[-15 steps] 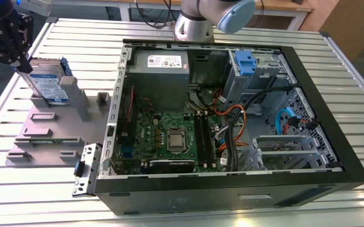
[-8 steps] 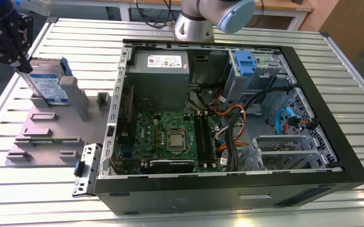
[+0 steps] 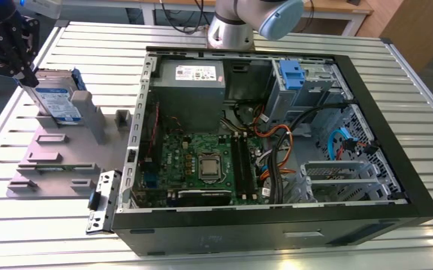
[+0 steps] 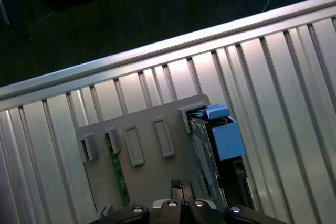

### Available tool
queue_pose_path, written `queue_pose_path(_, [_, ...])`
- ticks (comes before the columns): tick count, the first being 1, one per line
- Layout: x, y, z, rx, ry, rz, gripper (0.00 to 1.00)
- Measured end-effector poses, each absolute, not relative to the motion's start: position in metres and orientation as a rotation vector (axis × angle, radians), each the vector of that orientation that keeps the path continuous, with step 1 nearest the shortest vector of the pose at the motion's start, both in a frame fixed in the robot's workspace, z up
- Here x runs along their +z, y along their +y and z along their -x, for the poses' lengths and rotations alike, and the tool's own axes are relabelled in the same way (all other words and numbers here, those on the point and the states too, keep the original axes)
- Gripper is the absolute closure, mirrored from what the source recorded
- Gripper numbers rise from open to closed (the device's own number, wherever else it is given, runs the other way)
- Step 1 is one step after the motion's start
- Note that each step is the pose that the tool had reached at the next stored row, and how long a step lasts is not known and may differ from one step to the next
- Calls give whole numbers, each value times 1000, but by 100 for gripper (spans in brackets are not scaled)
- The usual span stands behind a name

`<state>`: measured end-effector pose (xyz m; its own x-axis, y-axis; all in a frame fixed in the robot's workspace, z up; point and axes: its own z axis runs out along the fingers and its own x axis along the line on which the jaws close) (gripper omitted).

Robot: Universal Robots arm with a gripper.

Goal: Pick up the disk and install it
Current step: 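Pick up the disk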

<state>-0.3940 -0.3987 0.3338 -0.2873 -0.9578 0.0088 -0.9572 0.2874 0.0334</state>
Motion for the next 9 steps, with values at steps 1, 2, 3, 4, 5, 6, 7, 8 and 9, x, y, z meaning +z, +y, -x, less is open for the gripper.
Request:
queue_pose_path(1, [334,-399,394,-34,-2498,-1860,89])
queue_pose_path(2, [334,-399,394,-34,-2497,-1861,89])
queue_pose_path(3, [334,-399,394,-34,-2496,-1862,89])
queue_pose_path(4, [334,-399,394,-33,-2495,-1864,89])
queue_pose_path(5, [334,-399,394,-33,-2494,-1865,89])
queue_pose_path(6, [334,-399,394,-33,-2493,-1867,89])
queue_pose_path(7, [334,-399,394,-33,-2491,-1869,89])
queue_pose_path(8, [334,-399,394,-33,-2490,-1871,89])
queue_pose_path(9, [334,-399,394,-33,-2488,-1873,89])
